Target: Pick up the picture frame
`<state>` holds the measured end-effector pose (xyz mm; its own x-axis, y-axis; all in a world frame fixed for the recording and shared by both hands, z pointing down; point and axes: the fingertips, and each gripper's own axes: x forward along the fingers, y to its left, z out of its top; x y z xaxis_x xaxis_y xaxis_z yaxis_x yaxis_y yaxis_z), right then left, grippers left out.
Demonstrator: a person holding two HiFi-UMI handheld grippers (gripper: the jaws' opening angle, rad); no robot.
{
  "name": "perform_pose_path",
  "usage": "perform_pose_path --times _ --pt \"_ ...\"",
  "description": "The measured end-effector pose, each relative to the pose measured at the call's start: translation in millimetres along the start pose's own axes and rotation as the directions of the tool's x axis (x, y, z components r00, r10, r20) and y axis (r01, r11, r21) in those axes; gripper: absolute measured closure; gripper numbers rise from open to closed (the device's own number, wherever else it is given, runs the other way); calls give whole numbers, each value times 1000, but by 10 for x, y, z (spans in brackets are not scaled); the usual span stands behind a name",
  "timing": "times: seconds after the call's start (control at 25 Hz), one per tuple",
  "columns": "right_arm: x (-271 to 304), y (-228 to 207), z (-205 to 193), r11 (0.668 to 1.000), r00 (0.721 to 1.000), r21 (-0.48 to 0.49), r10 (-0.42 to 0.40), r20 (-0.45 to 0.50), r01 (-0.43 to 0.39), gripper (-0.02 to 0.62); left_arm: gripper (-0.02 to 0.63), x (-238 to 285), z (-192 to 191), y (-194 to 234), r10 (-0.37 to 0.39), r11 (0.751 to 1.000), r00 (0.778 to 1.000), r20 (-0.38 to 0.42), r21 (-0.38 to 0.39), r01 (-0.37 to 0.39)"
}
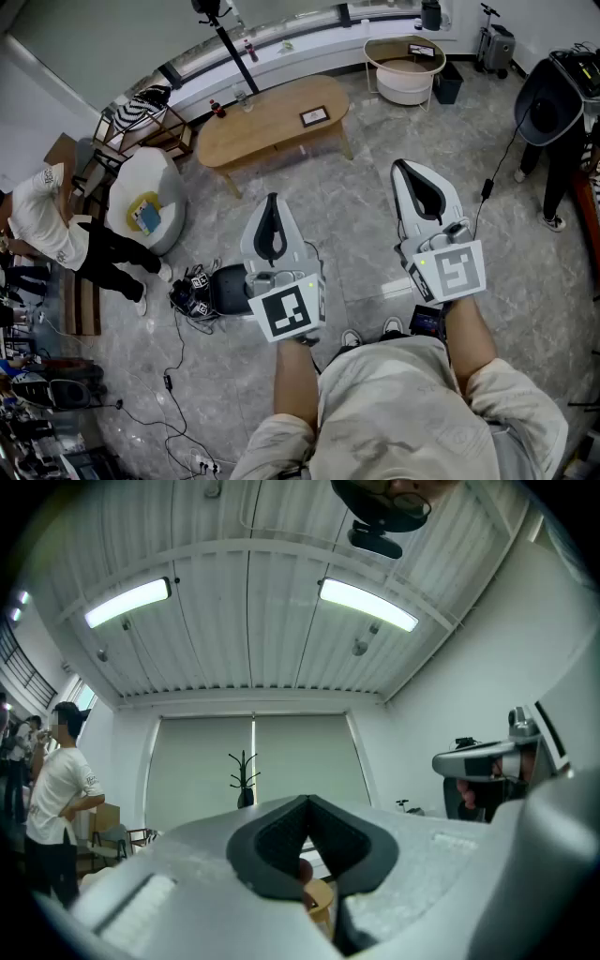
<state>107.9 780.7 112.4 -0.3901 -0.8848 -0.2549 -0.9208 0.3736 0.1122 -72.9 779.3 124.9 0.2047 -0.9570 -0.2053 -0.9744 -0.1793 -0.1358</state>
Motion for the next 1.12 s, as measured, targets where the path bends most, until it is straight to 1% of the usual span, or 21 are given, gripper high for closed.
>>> perform_pose_path --times 0.2,0.4,0.64,0.8,1.12 --pt "6 -87 -16 1000 1000 0 2 -1 -2 594 603 61 -4 -107 -14 1000 1000 -3 22 15" --pt "-23 -206 -74 1000 1000 10 0 -2 0 594 603 114 -33 -244 -17 1000 1000 -9 19 17" --pt "-27 -476 -160 999 1000 44 -26 -6 26 594 603 257 -56 -447 -17 1000 1000 -19 4 17" --pt "-56 -697 -168 998 1000 60 -31 1 31 594 603 344 -54 -621 -16 1000 1000 -26 26 17" --pt "-192 -972 -332 997 1000 77 6 -13 -5 594 603 417 -78 -1007 -7 999 1000 -25 33 7"
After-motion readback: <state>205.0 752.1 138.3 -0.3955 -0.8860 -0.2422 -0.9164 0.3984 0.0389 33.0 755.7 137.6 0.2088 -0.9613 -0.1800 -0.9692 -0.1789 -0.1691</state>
